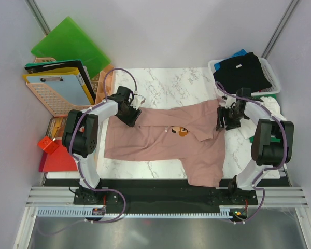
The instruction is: Fold and stack the t-shirts
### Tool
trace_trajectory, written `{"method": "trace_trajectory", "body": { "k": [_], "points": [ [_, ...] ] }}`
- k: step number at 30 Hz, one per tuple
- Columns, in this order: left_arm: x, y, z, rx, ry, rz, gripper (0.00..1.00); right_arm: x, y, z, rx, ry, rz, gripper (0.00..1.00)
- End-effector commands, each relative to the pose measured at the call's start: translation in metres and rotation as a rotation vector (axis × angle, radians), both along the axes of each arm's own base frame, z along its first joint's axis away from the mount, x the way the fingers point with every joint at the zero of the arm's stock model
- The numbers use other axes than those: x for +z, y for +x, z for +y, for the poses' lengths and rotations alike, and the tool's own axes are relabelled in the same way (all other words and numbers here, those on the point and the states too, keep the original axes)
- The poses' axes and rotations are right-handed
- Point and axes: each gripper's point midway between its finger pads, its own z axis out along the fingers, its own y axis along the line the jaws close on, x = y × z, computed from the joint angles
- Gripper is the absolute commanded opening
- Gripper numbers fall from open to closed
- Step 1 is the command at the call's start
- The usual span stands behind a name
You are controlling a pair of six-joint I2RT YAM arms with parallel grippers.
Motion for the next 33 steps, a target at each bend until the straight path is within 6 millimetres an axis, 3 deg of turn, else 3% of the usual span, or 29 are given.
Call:
{"method": "trace_trajectory", "body": {
  "k": [1, 6, 12, 19, 22, 24, 25, 28, 33],
  "points": [
    [-0.03, -0.036, 0.02, -0.031, 0.103, 0.136, 0.61, 0.034, 0.015, -0.009, -0.008, -0.043, -0.11, 0.66],
    [-0.032, -0.035, 0.018, -0.032, 0.098, 0.141, 0.61, 0.036, 0.016, -0.003, 0.001, -0.008, -0.116, 0.66],
    [-0.032, -0.036, 0.019, -0.031, 0.102, 0.143, 0.61, 0.018, 0.022, 0.013, -0.009, 0.1, -0.079, 0.63],
    [-0.029, -0.034, 0.02, -0.033, 0.11, 0.131, 0.61, -0.002, 0.024, 0.016, -0.025, 0.12, -0.048, 0.61],
    [-0.03, -0.035, 0.02, -0.033, 0.108, 0.136, 0.61, -0.007, 0.023, 0.016, -0.023, 0.123, -0.043, 0.5],
    [-0.033, -0.037, 0.02, -0.034, 0.109, 0.144, 0.61, -0.007, 0.022, 0.016, -0.021, 0.121, -0.045, 0.34],
    [-0.033, -0.037, 0.02, -0.033, 0.107, 0.145, 0.61, -0.007, 0.021, 0.016, -0.018, 0.12, -0.046, 0.22],
    [-0.035, -0.038, 0.02, -0.033, 0.11, 0.15, 0.61, -0.003, 0.02, 0.013, -0.014, 0.101, -0.057, 0.03],
    [-0.034, -0.037, 0.02, -0.035, 0.112, 0.148, 0.61, 0.015, 0.018, 0.007, 0.015, 0.061, -0.086, 0.0]
  ]
}}
